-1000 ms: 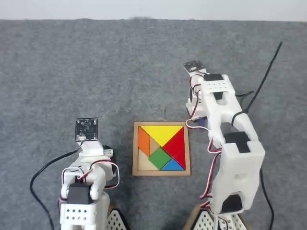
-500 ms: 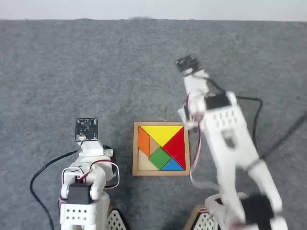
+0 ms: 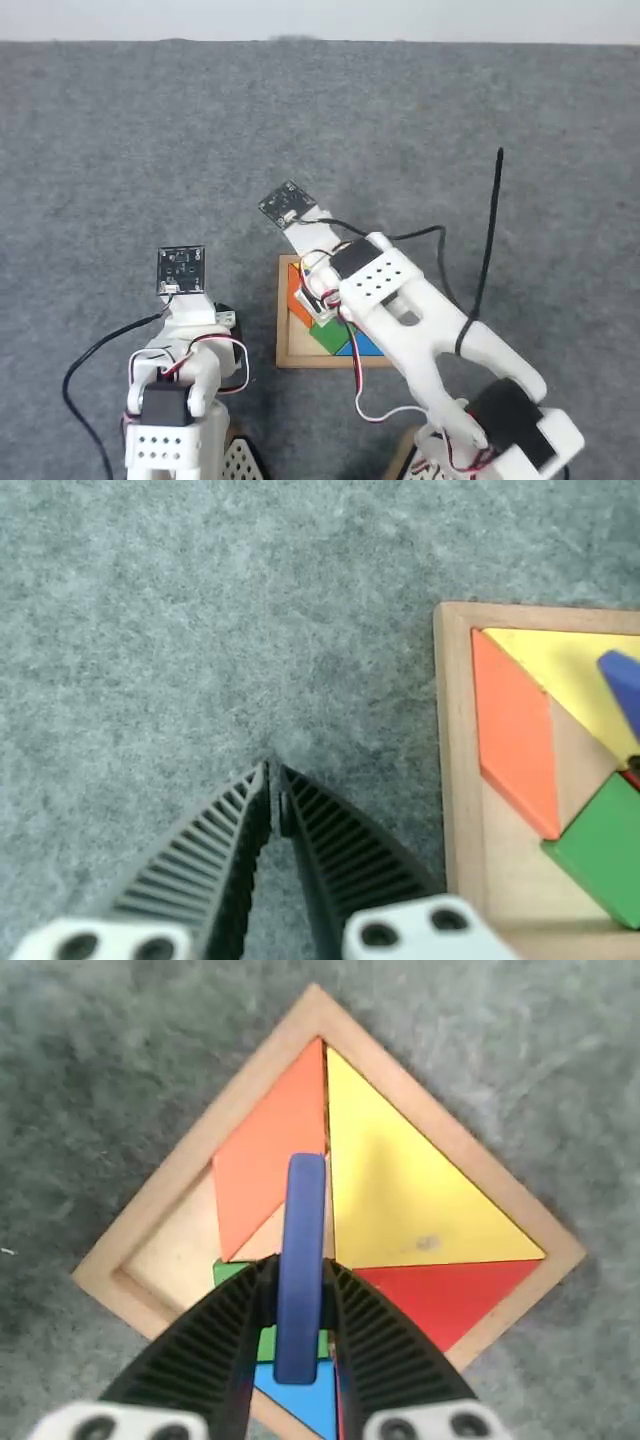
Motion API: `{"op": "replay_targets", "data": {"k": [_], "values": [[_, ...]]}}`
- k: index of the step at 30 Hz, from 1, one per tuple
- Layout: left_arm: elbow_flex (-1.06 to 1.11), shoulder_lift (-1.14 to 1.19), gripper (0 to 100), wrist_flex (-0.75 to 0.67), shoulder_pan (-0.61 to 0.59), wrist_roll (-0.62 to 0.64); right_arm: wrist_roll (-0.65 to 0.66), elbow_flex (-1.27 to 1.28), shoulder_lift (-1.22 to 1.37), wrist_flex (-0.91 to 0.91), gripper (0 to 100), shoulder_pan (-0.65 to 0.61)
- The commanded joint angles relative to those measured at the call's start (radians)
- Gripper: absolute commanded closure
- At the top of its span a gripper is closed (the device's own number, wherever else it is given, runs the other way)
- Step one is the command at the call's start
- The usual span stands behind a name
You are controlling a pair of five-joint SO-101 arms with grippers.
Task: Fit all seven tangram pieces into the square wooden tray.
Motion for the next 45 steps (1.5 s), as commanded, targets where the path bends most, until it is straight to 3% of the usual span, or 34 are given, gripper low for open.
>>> {"op": "replay_targets", "data": {"k": [1, 10, 20, 27, 45], "values": [[-0.012, -0.02, 99, 0.002, -0.006, -0.009, -0.017, -0.021, -0.001, 0.012, 99.1, -0.03], [-0.012, -0.02, 99, 0.002, -0.006, -0.009, -0.023, 0.02, 0.048, -0.041, 99.1, -0.147], [-0.012, -0.02, 99, 0.002, -0.006, -0.009, -0.018, 0.017, 0.061, -0.041, 98.3, -0.151], [-0.012, -0.02, 99, 0.002, -0.006, -0.009, -0.015, 0.017, 0.062, -0.044, 88.6, -0.147], [-0.012, -0.02, 99, 0.002, -0.006, -0.009, -0.014, 0.018, 0.054, -0.036, 88.6, -0.168]]}}
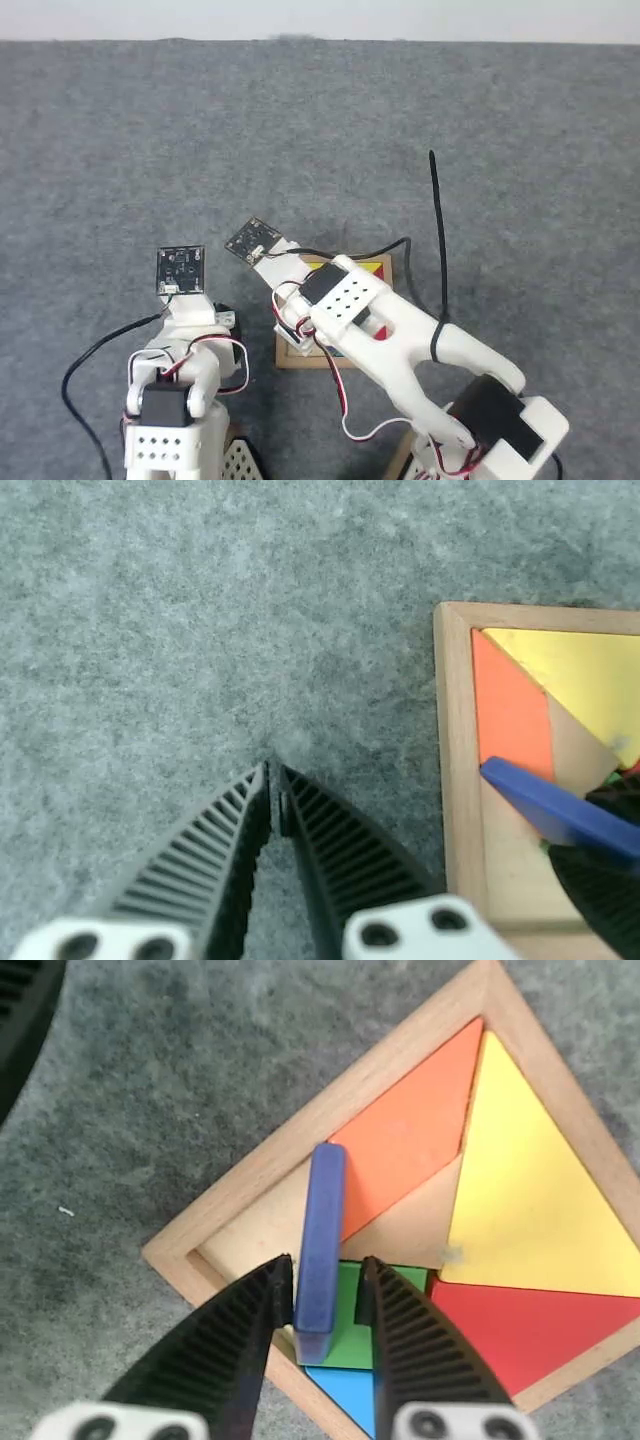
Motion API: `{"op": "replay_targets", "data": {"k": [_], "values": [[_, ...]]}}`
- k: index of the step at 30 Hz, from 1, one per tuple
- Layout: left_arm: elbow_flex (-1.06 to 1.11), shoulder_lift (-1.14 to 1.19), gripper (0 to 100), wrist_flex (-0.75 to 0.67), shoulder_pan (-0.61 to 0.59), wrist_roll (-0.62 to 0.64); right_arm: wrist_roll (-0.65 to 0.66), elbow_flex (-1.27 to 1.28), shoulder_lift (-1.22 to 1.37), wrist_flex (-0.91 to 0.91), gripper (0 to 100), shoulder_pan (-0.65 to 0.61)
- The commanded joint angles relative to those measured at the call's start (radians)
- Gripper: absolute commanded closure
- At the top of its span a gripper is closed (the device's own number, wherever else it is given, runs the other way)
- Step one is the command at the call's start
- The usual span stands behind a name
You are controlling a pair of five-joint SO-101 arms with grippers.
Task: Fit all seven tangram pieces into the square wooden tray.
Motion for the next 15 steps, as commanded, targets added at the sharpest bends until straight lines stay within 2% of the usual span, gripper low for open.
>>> {"op": "replay_targets", "data": {"k": [1, 15], "values": [[-0.012, -0.02, 99, 0.002, -0.006, -0.009, -0.005, -0.012, -0.013, -0.008, 88.6, -0.033], [-0.012, -0.02, 99, 0.002, -0.006, -0.009, -0.003, -0.006, -0.065, 0.024, 88.6, -0.059]]}}
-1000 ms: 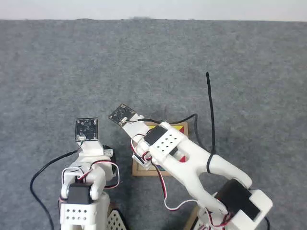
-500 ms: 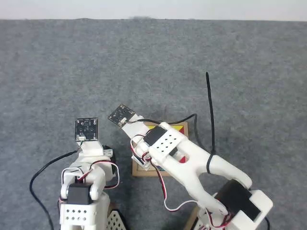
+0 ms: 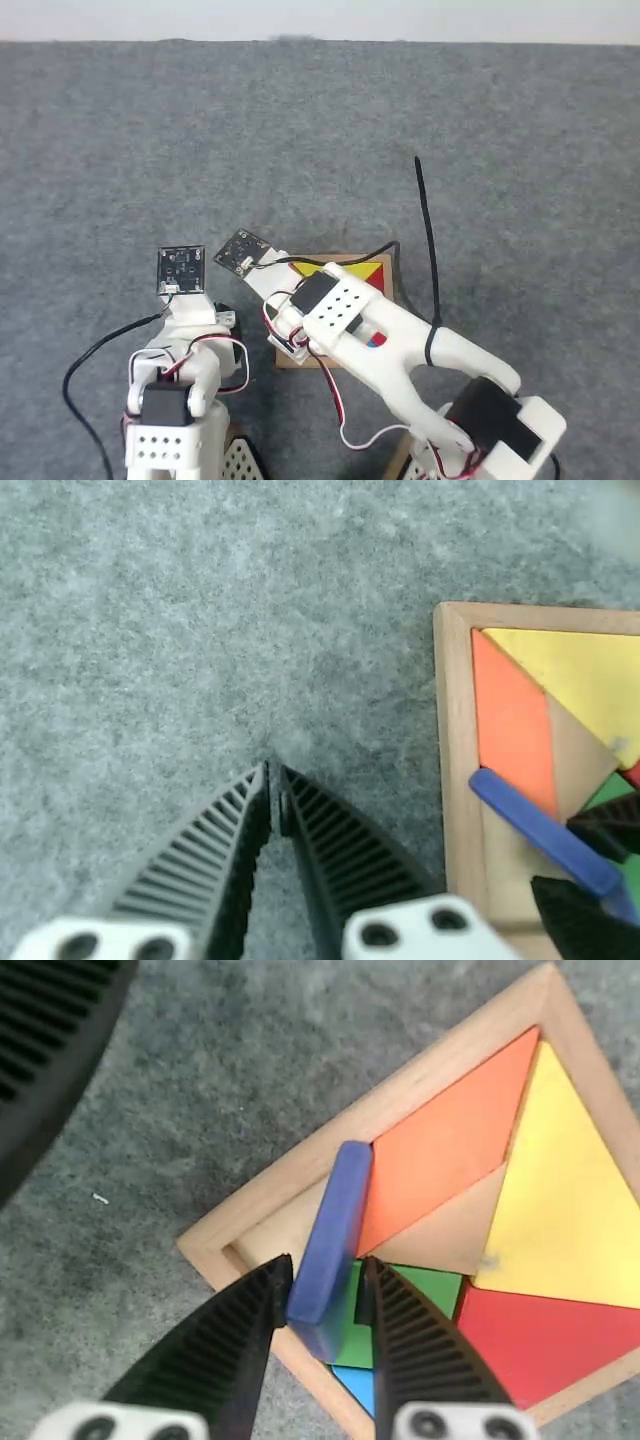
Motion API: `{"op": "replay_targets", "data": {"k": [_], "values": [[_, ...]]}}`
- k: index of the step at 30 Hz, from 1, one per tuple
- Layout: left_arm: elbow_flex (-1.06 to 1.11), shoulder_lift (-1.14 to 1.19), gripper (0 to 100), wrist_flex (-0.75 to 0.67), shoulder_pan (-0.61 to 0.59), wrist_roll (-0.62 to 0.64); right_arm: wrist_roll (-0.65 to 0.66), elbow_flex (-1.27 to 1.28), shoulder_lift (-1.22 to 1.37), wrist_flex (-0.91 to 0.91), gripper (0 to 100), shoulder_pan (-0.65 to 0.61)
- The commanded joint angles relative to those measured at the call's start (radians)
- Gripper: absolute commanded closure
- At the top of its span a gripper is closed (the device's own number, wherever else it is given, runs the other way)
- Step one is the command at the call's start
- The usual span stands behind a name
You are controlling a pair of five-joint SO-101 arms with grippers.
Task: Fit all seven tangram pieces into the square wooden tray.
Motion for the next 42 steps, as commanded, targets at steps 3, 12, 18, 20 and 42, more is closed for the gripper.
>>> {"op": "replay_targets", "data": {"k": [3, 12, 18, 20, 42], "values": [[-0.012, -0.02, 99, 0.002, -0.006, -0.009, -0.003, -0.005, -0.07, 0.018, 88.6, 0.004], [-0.012, -0.02, 99, 0.002, -0.006, -0.009, -0.002, -0.009, -0.071, 0.036, 88.7, 0.09], [-0.012, -0.02, 99, 0.002, -0.006, -0.009, 0.025, -0.009, -0.071, 0.033, 88.7, 0.127], [-0.012, -0.02, 99, 0.002, -0.006, -0.009, 0.025, -0.017, -0.071, 0.041, 88.7, 0.154], [-0.012, -0.02, 99, 0.002, -0.006, -0.009, 0.077, 0.006, -0.225, 0.087, 88.3, 0.039]]}}
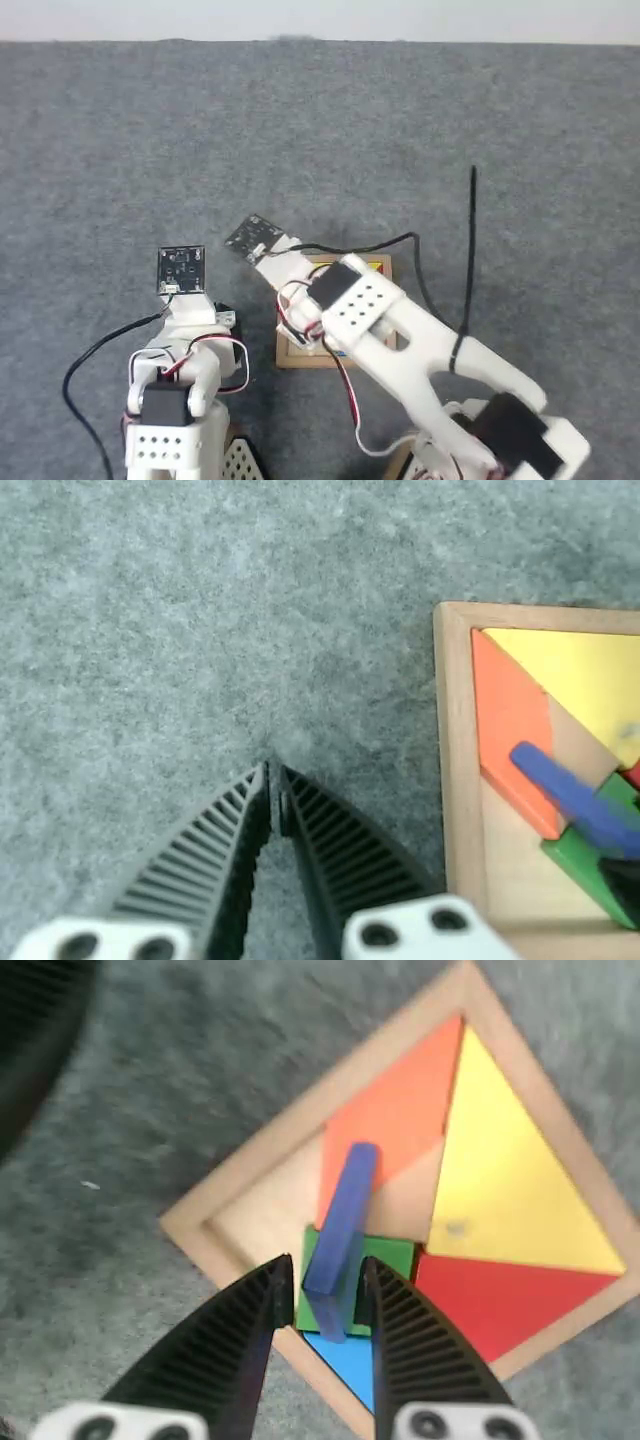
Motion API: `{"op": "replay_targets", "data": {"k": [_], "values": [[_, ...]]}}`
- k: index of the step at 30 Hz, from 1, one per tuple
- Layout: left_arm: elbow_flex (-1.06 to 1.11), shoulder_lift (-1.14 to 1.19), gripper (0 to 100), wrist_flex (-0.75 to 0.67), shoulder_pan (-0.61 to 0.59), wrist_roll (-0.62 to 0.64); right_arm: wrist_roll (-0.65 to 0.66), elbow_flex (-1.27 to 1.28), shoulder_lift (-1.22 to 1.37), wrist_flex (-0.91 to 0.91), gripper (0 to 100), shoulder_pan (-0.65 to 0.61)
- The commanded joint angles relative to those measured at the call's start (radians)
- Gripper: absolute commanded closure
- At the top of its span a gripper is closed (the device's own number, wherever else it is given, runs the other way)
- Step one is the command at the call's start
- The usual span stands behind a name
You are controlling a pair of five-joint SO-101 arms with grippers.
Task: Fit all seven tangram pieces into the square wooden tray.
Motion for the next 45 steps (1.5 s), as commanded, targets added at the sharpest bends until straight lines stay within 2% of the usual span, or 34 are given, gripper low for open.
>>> {"op": "replay_targets", "data": {"k": [1, 16, 24, 28, 30, 40, 45], "values": [[-0.012, -0.02, 99, 0.002, -0.006, -0.009, 0.032, 0.003, -0.088, 0.008, 88.3, -0.008], [-0.012, -0.02, 99, 0.002, -0.006, -0.009, 0.032, 0.018, -0.085, -0.001, 88.4, 0.019], [-0.012, -0.02, 99, 0.002, -0.006, -0.009, 0.025, 0.015, -0.096, -0.008, 89.0, 0.199], [-0.012, -0.02, 99, 0.002, -0.006, -0.009, 0.032, 0.018, -0.125, -0.008, 99.6, 0.226], [-0.012, -0.02, 99, 0.002, -0.006, -0.009, 0.032, 0.032, -0.16, -0.004, 98.3, 0.246], [-0.012, -0.02, 99, 0.002, -0.006, -0.009, 0.034, 0.272, -0.484, -0.136, 99.1, 0.532], [-0.012, -0.02, 99, 0.002, -0.006, -0.009, 0.034, 0.442, -0.604, -0.166, 99.0, 0.636]]}}
